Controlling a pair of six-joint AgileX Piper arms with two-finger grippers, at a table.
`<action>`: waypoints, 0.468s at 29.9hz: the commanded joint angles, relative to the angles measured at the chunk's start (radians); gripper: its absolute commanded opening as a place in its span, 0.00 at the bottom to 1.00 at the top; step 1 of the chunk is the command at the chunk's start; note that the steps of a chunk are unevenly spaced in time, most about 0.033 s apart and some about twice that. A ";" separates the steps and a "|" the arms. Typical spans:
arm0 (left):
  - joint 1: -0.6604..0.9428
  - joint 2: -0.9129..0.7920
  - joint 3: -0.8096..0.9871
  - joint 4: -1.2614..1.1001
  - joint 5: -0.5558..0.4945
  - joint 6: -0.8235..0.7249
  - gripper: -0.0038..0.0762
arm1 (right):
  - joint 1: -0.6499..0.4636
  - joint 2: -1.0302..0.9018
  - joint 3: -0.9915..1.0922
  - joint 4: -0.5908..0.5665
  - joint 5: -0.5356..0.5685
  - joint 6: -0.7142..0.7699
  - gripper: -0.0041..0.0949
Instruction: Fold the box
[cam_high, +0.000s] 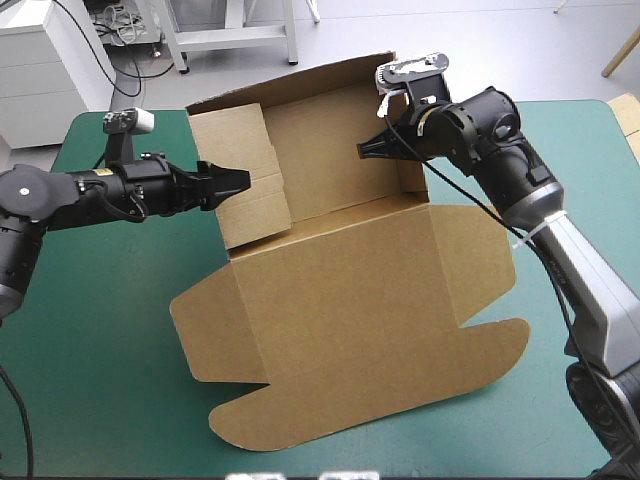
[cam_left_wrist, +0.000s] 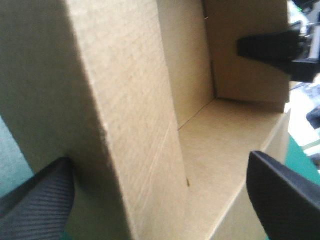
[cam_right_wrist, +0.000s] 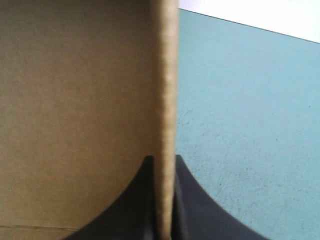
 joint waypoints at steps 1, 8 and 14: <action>-0.118 -0.029 -0.084 0.202 -0.073 -0.257 0.87 | 0.037 -0.051 -0.029 -0.019 -0.106 0.047 0.03; -0.339 -0.025 -0.075 0.646 -0.202 -0.665 0.87 | 0.049 -0.051 -0.029 -0.038 -0.132 0.089 0.03; -0.428 0.006 -0.065 0.923 -0.271 -0.975 0.87 | 0.049 -0.051 -0.029 -0.053 -0.134 0.097 0.03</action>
